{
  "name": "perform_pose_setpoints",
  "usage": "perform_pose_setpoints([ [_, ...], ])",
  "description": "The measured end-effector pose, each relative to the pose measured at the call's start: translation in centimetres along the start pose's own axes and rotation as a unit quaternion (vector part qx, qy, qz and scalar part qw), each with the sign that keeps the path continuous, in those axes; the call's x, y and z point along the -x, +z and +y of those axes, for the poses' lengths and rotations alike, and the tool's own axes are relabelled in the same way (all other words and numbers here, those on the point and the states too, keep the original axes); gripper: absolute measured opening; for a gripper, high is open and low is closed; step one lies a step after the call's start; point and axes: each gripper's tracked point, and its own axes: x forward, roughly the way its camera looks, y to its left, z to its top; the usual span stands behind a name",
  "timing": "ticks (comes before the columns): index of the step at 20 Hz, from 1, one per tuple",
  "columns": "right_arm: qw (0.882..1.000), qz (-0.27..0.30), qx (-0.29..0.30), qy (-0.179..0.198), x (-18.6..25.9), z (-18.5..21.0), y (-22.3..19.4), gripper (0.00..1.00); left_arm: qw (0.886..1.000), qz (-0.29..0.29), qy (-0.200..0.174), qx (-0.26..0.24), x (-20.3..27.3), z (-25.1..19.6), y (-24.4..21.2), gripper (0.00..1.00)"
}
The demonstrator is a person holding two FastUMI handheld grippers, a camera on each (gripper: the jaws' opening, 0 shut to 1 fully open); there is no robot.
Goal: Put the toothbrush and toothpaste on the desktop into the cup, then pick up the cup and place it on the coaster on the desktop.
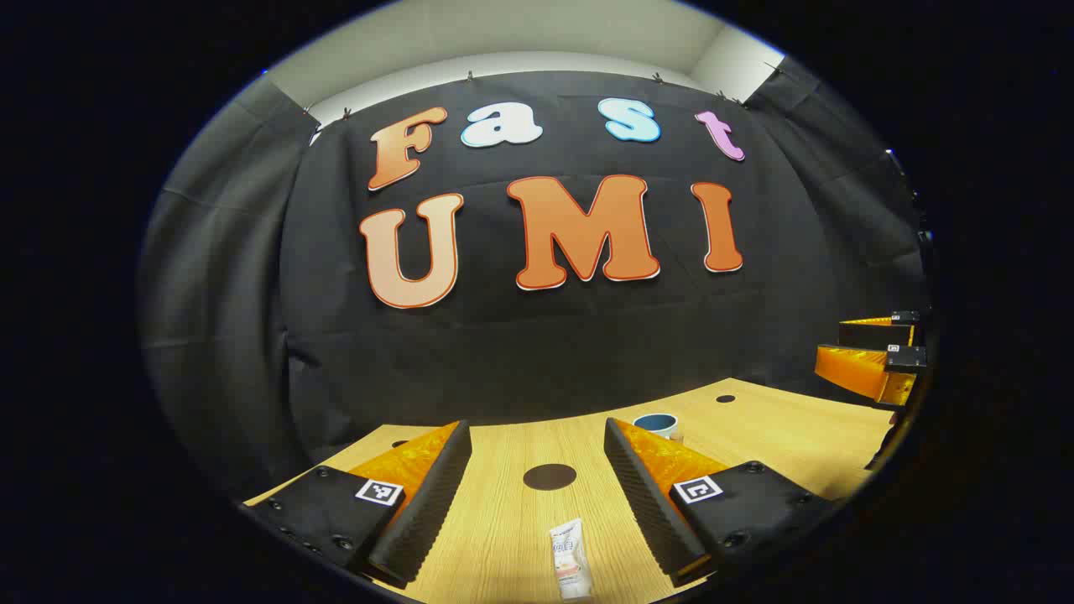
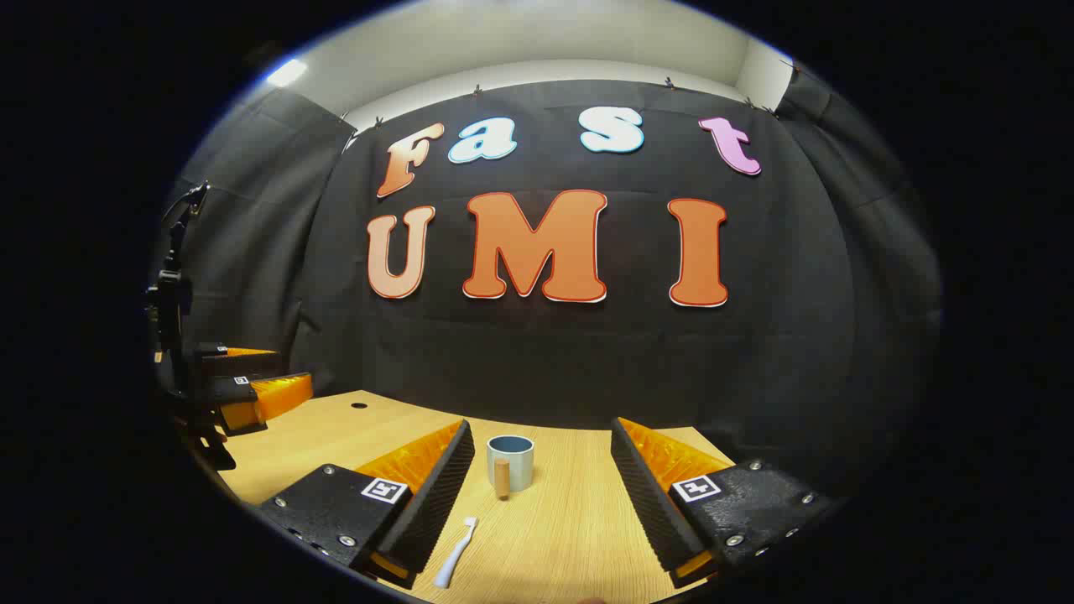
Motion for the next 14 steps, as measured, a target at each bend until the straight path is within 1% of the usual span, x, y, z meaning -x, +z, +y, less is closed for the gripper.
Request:
perform_pose_setpoints([
  [1, 1.0, -0.001, -0.002, 0.0, 0.1, 0.04, 0.09, 1.0, 1.0, 0.0, 0.001, 0.001, 0.01, 0.01, -0.06, 1.0],
  [6, 1.0, 0.003, -0.002, -0.003, 0.12, -0.18, -0.05, 0.99, 1.0, -0.005, 0.006, 0.003, 0.31, 0.25, 0.03, 1.0],
  [7, 1.0, 0.005, -0.004, -0.002, 0.03, -0.13, -0.19, 1.0, 1.0, -0.006, 0.008, 0.003, 0.33, 0.38, 0.14, 1.0],
  [9, 1.0, 0.005, -0.007, 0.002, 0.03, 0.1, 0.0, 0.99, 1.0, -0.005, 0.012, 0.003, 0.29, 0.7, 0.13, 1.0],
  [14, 1.0, 0.002, -0.006, 0.004, 0.38, 0.15, 0.22, 0.99, 1.0, -0.008, 0.01, 0.004, 0.66, 0.33, 0.19, 1.0],
])
